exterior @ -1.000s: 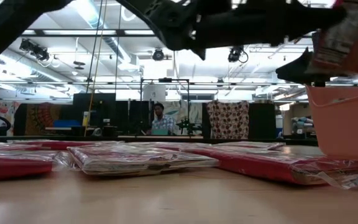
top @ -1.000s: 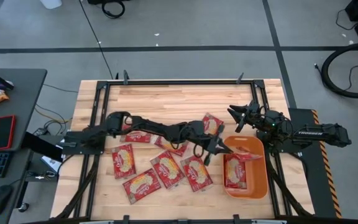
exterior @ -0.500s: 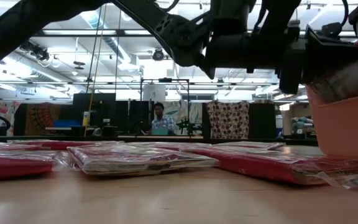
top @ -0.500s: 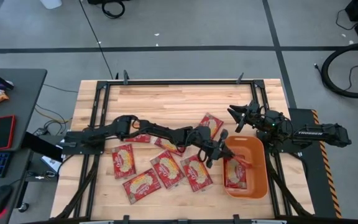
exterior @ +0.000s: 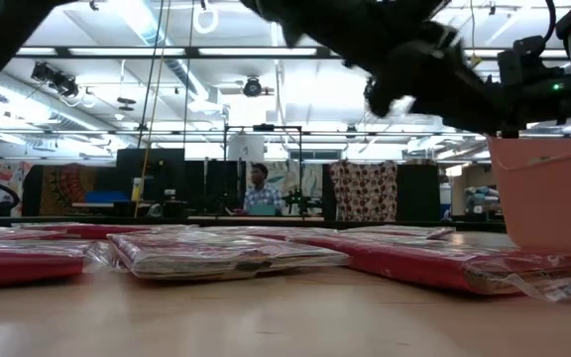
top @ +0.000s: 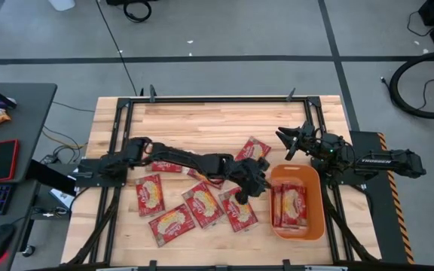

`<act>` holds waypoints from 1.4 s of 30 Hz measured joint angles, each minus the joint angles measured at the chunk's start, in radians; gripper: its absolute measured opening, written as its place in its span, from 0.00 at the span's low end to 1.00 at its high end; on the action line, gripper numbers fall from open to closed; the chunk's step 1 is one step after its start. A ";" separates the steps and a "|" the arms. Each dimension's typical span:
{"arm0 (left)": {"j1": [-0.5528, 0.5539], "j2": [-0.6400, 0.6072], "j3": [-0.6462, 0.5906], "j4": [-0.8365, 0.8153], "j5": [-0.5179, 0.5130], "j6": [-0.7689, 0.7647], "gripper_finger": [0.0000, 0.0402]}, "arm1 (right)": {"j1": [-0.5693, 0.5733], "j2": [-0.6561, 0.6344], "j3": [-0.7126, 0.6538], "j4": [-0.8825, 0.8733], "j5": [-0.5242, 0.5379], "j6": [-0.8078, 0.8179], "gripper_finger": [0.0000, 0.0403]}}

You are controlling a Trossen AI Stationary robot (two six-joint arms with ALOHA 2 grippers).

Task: Sort popcorn bags into baskets
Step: Put the red popcorn bag into the orange bin

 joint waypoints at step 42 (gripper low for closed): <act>-0.136 -0.593 -0.880 -0.830 -0.455 -1.176 0.48 | 0.000 0.000 0.000 0.016 0.000 0.000 0.30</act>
